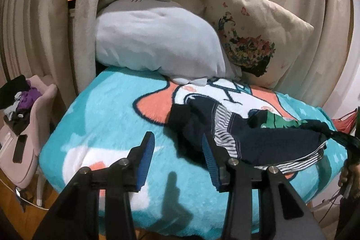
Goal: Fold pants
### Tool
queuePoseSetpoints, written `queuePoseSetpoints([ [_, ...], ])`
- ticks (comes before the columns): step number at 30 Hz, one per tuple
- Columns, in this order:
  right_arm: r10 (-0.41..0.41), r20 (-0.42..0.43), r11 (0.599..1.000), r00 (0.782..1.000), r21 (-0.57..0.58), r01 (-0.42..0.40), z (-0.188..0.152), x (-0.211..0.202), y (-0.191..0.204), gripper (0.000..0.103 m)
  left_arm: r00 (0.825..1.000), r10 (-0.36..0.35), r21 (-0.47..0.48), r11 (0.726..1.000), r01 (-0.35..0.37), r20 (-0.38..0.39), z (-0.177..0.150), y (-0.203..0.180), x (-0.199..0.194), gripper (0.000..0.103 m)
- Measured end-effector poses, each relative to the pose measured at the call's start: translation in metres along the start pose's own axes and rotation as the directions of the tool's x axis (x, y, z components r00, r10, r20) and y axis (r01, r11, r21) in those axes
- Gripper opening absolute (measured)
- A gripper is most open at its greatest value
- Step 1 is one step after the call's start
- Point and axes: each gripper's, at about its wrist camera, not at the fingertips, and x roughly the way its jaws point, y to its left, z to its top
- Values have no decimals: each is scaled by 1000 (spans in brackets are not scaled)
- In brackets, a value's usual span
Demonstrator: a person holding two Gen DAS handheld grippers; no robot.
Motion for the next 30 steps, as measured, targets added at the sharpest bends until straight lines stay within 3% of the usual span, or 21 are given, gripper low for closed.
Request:
queuePoseSetpoints([
  [4,-67,-29,998,997,14,67,-9,2,-16,6,999,-26,-2,1000,26,-21,2,-5,13,46],
  [7,-118,-81,991,990,50,122,-18,16,-30,12,999,-19,0,1000,19,-47,1,-10,20,46],
  [9,-126,-57,984,990,116,132,-17,7,-39,39,998,-19,1,1000,19,-56,2,-10,21,46],
  [13,-145,96,979,985,158,129,-4,-32,-32,48,998,-17,-14,1000,16,-58,13,-7,26,48],
  [15,-89,153,986,984,153,65,3,-43,-19,63,998,-31,-19,999,30,-59,21,-9,32,51],
  [18,66,117,992,991,102,-78,7,-30,7,65,997,-51,0,999,51,-59,31,-19,50,55],
  [21,121,39,991,992,49,-122,1,0,30,65,993,-43,-11,999,42,-106,35,-20,80,59],
  [24,101,-12,994,995,52,-100,-6,23,32,65,973,62,-17,998,-67,-221,24,-13,115,59],
  [26,29,-44,997,999,67,-26,-10,38,22,65,959,72,-29,996,-83,-273,13,-6,130,64],
  [27,13,-60,997,998,76,-8,-12,44,18,64,967,69,-29,997,-78,-244,11,-5,128,69],
  [28,17,-66,996,998,84,-11,-12,47,15,64,965,97,-7,995,-102,-242,11,-6,127,72],
  [30,36,-45,995,998,90,-32,-11,43,11,64,964,87,-3,996,-91,-252,14,-4,124,72],
])
